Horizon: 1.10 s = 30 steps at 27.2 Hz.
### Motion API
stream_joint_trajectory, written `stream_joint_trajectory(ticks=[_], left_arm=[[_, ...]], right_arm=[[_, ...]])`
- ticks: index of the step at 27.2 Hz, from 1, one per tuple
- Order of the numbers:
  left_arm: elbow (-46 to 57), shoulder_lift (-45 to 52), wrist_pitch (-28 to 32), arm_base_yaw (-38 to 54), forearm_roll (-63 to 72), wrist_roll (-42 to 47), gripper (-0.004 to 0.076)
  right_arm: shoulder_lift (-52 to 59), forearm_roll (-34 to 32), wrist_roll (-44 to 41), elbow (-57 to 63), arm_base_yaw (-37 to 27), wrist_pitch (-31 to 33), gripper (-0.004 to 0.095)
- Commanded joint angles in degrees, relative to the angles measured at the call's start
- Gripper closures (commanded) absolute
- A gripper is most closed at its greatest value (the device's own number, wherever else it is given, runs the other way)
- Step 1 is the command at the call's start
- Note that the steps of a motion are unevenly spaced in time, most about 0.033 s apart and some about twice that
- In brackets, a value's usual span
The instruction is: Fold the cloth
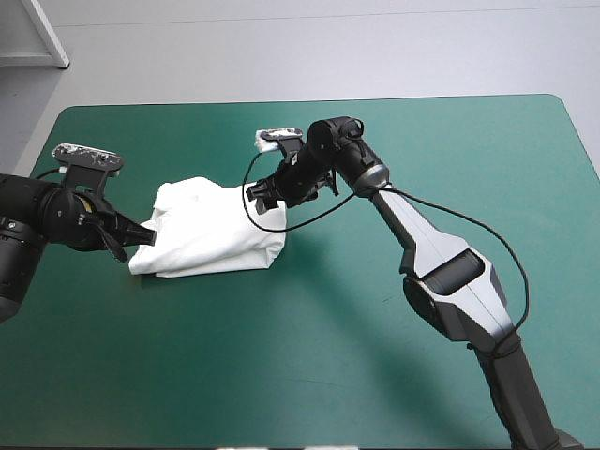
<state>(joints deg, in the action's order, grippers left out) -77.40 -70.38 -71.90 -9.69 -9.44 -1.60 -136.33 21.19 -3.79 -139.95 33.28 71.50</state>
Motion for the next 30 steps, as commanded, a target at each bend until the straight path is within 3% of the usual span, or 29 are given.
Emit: stream_joint_trajectory(ticks=[1,5,10,12,14,16,18,23,26,30], left_arm=[[-1.21,1.75,-1.96,-0.06,0.18,0.17,0.0732],[-1.21,1.75,-1.96,-0.06,0.52,0.17,0.0732],[-1.21,1.75,-1.96,-0.06,0.52,0.17,0.0732],[-1.21,1.75,-1.42,-0.06,0.52,0.17,0.0732],[-1.21,1.75,-1.30,-0.06,0.52,0.17,0.0732],[-1.21,1.75,-1.20,-0.06,0.52,0.17,0.0732],[-1.21,1.75,-1.20,-0.06,0.52,0.17,0.0732],[-1.21,1.65,-0.97,-0.06,0.75,0.17,0.0732],[-1.21,1.65,-0.73,-0.06,0.78,0.17,0.0732],[-1.21,1.65,0.74,-0.06,2.02,0.17,0.0732]], right_arm=[[4.07,1.28,0.12,2.10,-0.13,-2.01,0.0302],[1.77,2.20,0.00,3.34,0.06,-2.54,0.0302],[-1.08,10.13,3.37,3.34,0.20,-2.91,0.0315],[-1.45,10.97,3.79,3.34,0.44,-2.73,0.0385],[-1.45,9.49,4.71,3.34,0.82,-1.53,0.0547],[-1.45,5.69,5.32,3.43,1.08,-0.06,0.0770],[-0.97,2.29,5.08,3.43,1.23,-0.06,0.0924],[1.57,-5.25,4.50,3.72,1.11,-0.06,0.0927],[5.46,-16.56,2.67,6.04,0.78,0.05,0.0927],[13.14,-24.55,2.67,16.27,-3.86,0.05,0.0927]])
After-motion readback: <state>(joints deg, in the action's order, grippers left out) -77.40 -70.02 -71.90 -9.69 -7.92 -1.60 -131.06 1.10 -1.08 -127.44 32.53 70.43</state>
